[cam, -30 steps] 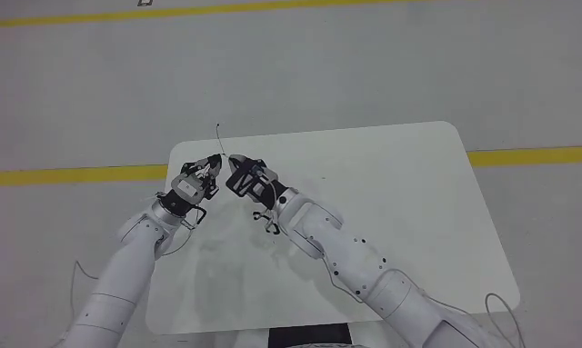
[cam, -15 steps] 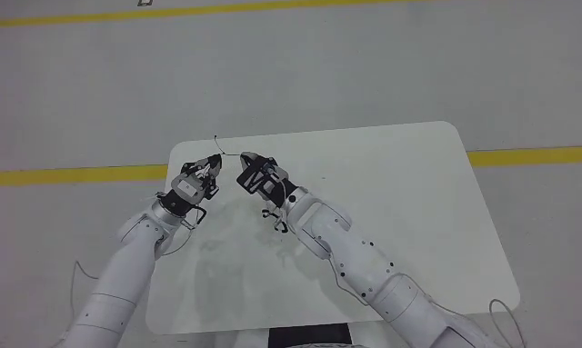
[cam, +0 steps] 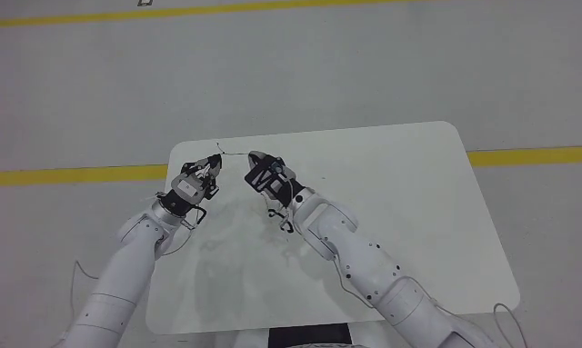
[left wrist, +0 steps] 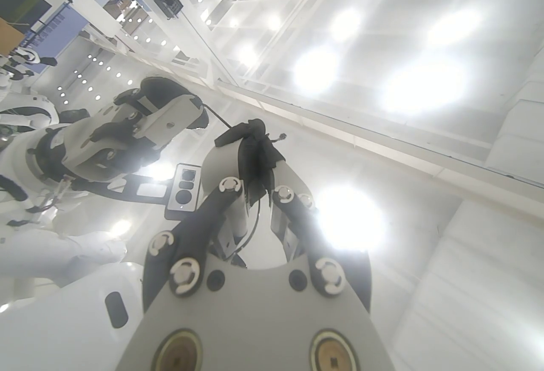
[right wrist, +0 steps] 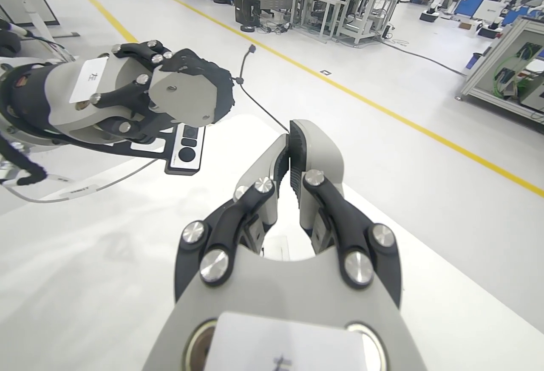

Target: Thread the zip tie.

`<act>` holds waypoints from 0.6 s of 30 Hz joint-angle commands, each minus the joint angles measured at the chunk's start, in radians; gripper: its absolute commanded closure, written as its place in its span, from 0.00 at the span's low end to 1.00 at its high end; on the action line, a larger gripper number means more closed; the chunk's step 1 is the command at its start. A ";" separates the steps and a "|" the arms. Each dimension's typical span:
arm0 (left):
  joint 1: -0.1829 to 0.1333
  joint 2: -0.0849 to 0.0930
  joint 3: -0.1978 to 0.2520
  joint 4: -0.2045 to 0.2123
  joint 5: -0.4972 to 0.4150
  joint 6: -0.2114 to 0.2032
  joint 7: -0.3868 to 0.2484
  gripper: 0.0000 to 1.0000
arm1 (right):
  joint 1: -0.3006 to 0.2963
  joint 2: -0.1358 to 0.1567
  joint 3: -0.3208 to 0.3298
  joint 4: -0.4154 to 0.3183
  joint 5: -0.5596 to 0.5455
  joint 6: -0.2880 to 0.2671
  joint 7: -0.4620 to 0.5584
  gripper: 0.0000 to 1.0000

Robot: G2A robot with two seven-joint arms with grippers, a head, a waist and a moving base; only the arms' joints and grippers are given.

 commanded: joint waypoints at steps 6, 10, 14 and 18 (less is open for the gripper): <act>0.000 0.000 0.000 0.000 0.000 0.000 0.000 1.00 | -0.007 0.003 0.011 -0.003 0.001 0.000 -0.003 1.00; 0.000 0.000 0.000 0.000 0.000 0.000 0.000 1.00 | -0.011 0.004 0.019 -0.003 0.000 0.002 -0.002 1.00; 0.000 0.000 0.000 0.000 0.000 0.000 0.000 1.00 | -0.017 0.006 0.026 -0.007 0.000 0.004 0.001 1.00; 0.000 0.000 0.000 0.000 0.000 0.000 0.000 1.00 | -0.022 0.009 0.032 -0.011 0.000 0.007 0.004 1.00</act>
